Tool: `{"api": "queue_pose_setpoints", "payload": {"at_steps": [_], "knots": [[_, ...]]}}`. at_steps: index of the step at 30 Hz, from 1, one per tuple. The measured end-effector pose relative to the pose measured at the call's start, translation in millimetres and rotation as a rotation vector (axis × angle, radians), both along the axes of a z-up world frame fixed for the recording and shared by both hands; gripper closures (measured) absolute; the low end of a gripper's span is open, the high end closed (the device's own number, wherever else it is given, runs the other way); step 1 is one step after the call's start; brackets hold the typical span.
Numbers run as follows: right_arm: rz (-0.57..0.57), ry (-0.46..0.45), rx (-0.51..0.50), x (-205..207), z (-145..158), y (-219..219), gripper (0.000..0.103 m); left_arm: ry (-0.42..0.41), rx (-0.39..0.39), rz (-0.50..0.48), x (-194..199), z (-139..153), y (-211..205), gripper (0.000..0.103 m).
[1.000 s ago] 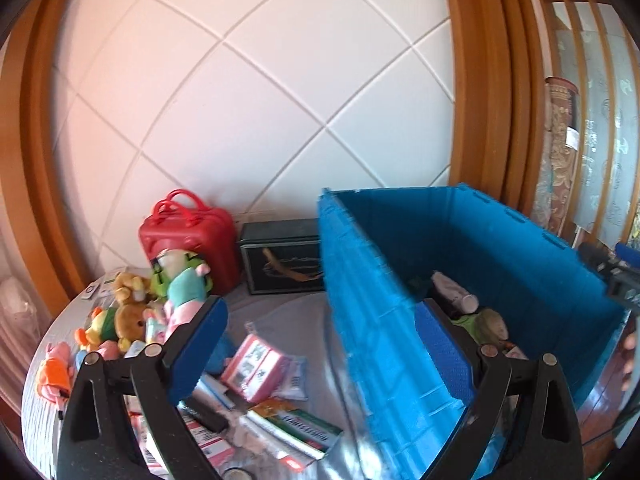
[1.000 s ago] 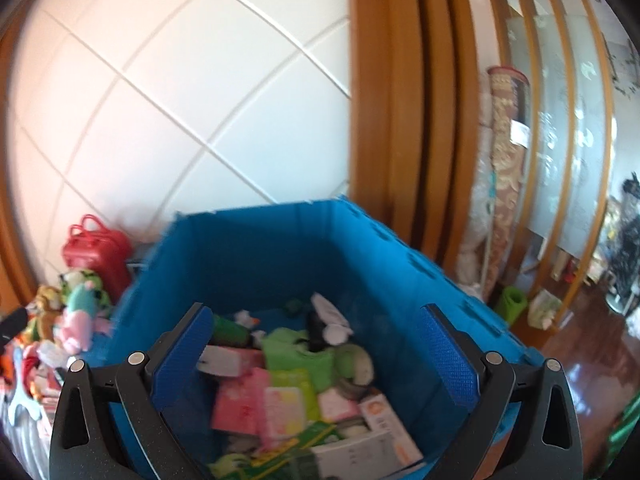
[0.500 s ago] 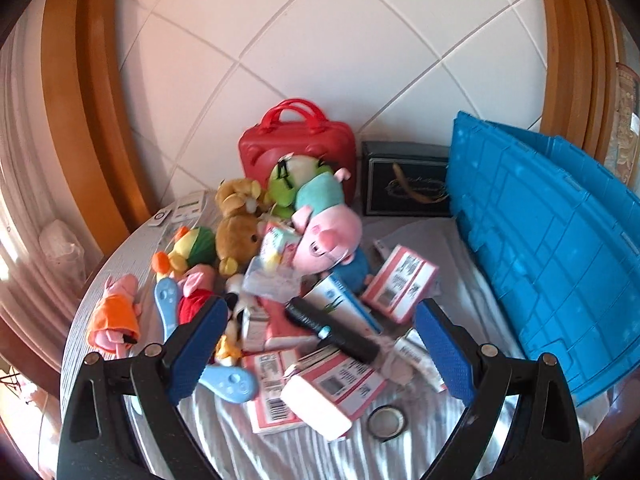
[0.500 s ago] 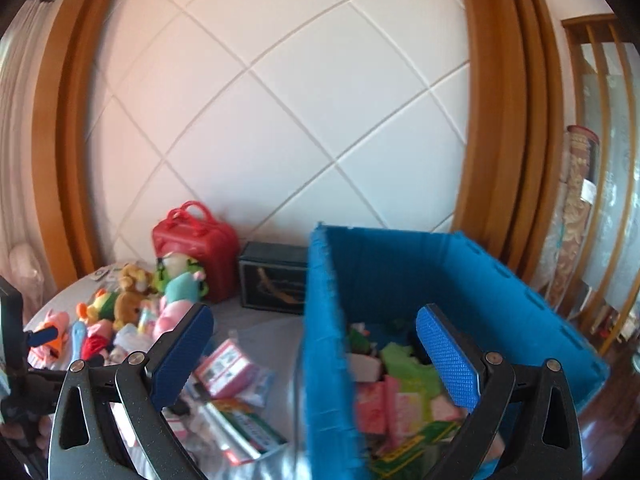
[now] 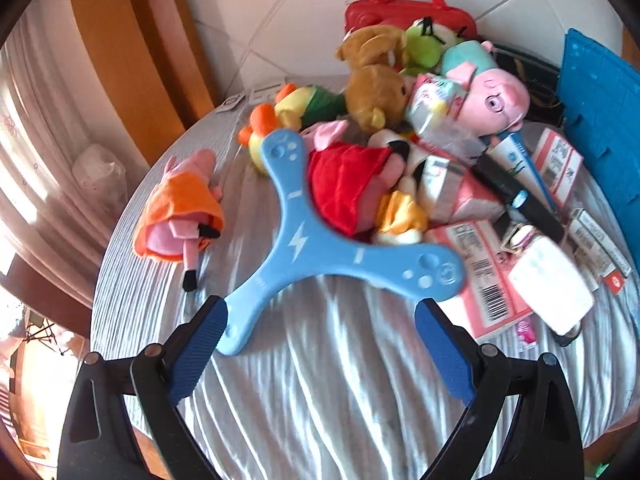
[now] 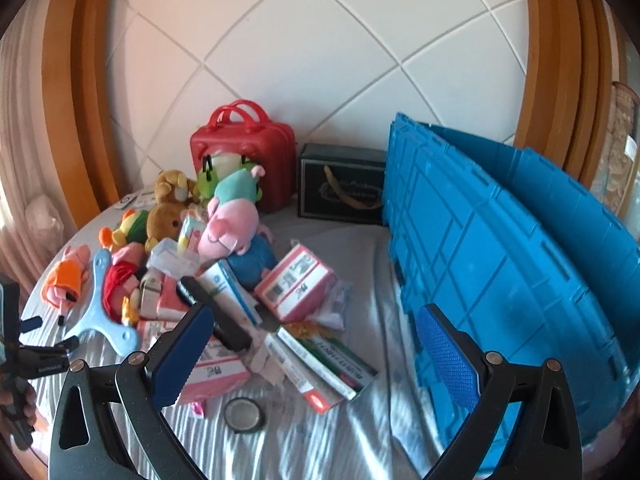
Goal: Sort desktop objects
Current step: 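Move both tools back over the table, then grasp the pink pig plush with the left tool while the right tool grasps the black rolled bag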
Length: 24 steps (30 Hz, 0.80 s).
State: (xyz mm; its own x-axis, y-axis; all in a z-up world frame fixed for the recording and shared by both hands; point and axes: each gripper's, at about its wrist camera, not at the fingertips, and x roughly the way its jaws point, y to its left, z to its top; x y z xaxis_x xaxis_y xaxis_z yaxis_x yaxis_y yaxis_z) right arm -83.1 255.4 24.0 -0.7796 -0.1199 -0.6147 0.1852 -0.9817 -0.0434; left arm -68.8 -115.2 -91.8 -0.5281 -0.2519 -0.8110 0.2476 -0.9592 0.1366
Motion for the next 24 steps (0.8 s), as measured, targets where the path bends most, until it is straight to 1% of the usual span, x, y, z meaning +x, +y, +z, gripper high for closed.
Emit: {"api": "queue_pose_setpoints", "payload": {"at_steps": [3,6,8,11,13,15,17,21,24], "knots": [[-0.03,-0.064,0.01,-8,-23,0,0.0,-0.031,0.029,0.062,1,-15,-32,0.007],[-0.064,-0.118,0.024,-18,-42,0,0.0,-0.047,0.056,0.124,-3,-19,-64,0.007],[-0.082,-0.152,0.026,-24,-53,0,0.0,-0.043,0.057,0.154,-10,-15,-87,0.007],[-0.102,-0.193,0.008,-34,-63,-1,0.0,-0.033,0.036,0.217,-25,-5,-124,0.007],[-0.111,-0.211,-0.007,-41,-67,-3,0.0,-0.04,0.034,0.26,-41,0,-151,0.007],[-0.119,-0.237,-0.022,-49,-72,-5,0.0,-0.079,0.062,0.302,-59,0,-179,0.007],[-0.125,-0.253,-0.028,-54,-75,-7,0.0,-0.105,0.088,0.324,-76,-3,-203,0.007],[-0.132,-0.274,-0.006,-66,-82,-14,0.0,-0.199,0.083,0.33,-118,-13,-241,0.007],[-0.133,-0.297,0.012,-75,-87,-19,0.0,-0.249,0.115,0.345,-150,-18,-267,0.007]]}}
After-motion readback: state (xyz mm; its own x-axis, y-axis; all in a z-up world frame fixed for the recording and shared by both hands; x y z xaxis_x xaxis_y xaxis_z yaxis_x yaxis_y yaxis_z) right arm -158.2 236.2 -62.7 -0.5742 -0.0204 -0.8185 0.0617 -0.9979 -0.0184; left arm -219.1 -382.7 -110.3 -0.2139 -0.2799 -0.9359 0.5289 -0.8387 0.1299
